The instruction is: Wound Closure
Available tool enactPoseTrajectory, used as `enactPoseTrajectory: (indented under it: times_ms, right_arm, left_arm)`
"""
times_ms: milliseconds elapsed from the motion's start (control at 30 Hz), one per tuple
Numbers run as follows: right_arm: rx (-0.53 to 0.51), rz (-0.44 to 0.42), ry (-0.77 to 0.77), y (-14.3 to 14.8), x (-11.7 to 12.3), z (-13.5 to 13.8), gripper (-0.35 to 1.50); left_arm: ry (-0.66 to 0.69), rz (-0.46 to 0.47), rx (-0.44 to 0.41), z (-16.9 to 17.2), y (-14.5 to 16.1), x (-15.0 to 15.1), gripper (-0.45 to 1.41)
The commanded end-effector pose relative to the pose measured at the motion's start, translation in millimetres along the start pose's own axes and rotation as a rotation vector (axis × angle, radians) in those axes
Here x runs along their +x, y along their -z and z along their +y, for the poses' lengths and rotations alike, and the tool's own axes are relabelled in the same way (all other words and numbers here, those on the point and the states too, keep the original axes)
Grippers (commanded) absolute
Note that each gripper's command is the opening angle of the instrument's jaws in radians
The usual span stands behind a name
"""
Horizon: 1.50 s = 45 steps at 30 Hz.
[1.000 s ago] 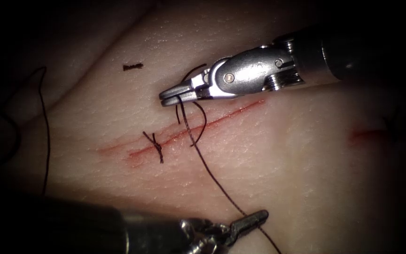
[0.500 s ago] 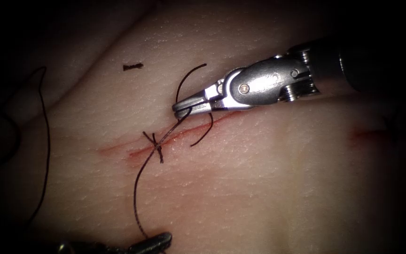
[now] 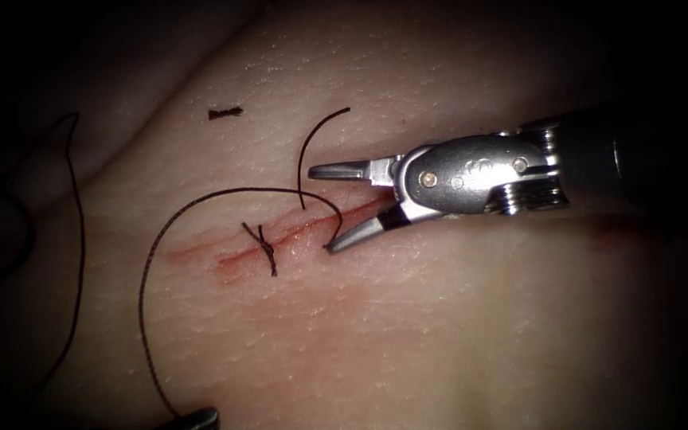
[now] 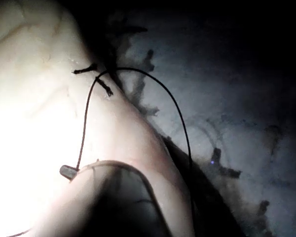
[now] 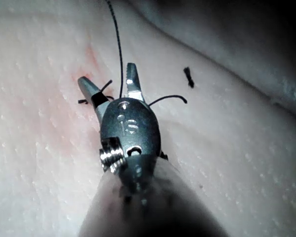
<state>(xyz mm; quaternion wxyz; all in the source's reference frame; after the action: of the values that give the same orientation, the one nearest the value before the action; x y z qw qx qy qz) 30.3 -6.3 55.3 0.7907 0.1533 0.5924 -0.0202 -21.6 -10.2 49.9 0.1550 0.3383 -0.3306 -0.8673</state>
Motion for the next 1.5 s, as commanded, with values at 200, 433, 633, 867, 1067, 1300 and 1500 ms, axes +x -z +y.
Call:
enactPoseTrajectory:
  times_ms: [200,433,633,867,1067,1300,1500]
  right_arm:
    - [0.002,0.013,-0.038,1.2,2.0,1.6,1.09]
    - [-0.014,0.042,-0.044,-2.2,4.4,5.6,-0.35]
    - [-0.054,0.023,-0.036,-5.6,2.9,7.6,-0.35]
    - [-0.047,-0.012,-0.003,-8.2,-1.2,8.4,-0.35]
    - [-0.002,0.013,0.034,-8.1,-3.3,6.0,-0.35]
    - [0.044,0.050,0.043,-8.4,-3.1,4.1,-0.35]
    - [0.058,0.095,0.034,-8.4,-2.5,3.7,-0.35]
  left_arm:
    - [0.005,-0.020,-0.004,0.7,-1.0,1.1,-0.45]
    - [0.023,-0.035,0.017,-0.2,-2.1,1.6,-0.45]
    - [0.031,0.017,0.023,-1.2,-1.7,0.8,-0.45]
    - [0.036,0.034,0.001,-2.1,-1.7,0.0,-0.45]
    - [0.043,0.045,-0.001,-2.8,-2.4,-0.9,-0.45]
    - [0.046,0.049,0.000,-2.7,-4.1,-2.7,-0.45]
    - [0.066,0.081,-0.029,-2.4,-6.8,-5.0,-0.45]
